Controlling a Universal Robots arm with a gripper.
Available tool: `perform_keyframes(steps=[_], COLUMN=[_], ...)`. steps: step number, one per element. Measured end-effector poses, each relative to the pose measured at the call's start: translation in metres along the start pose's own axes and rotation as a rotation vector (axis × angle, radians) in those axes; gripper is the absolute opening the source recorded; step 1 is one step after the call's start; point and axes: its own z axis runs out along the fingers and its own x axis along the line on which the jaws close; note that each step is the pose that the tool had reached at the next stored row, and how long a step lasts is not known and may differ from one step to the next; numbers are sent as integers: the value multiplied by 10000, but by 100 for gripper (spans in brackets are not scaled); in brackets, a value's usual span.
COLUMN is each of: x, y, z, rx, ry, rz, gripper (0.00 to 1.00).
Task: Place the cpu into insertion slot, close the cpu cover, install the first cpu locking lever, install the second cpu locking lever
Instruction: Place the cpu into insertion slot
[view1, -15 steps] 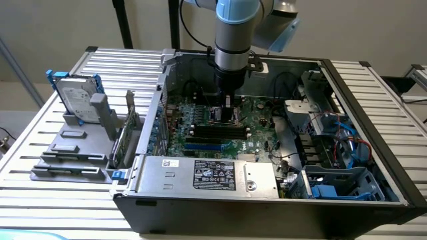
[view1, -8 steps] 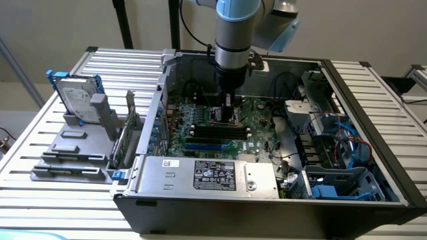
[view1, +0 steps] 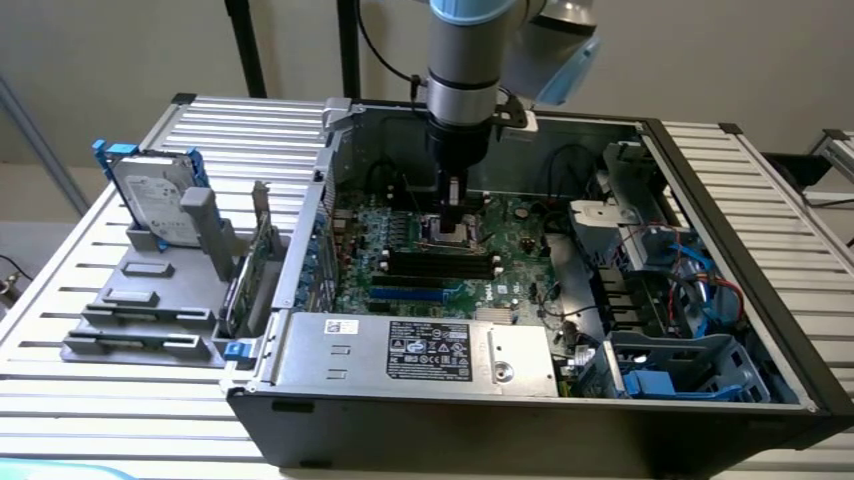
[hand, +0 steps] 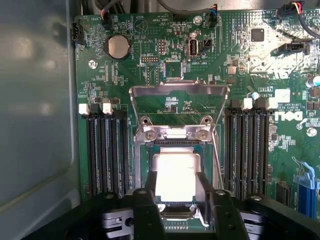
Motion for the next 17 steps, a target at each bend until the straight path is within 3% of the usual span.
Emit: perform_keyframes(steps=[3, 4, 5, 7, 12, 17], x=[-7, -10, -13, -19, -31, -31], y=[-116, -163, -208, -299, -512, -530], z=[-33, -44, -53, -70, -95, -96], rx=[-1, 0, 0, 0, -1, -3], ry=[5, 4, 4, 4, 5, 5], rz=[0, -1, 0, -1, -2, -3], gripper=[35, 24, 24, 12, 11, 11])
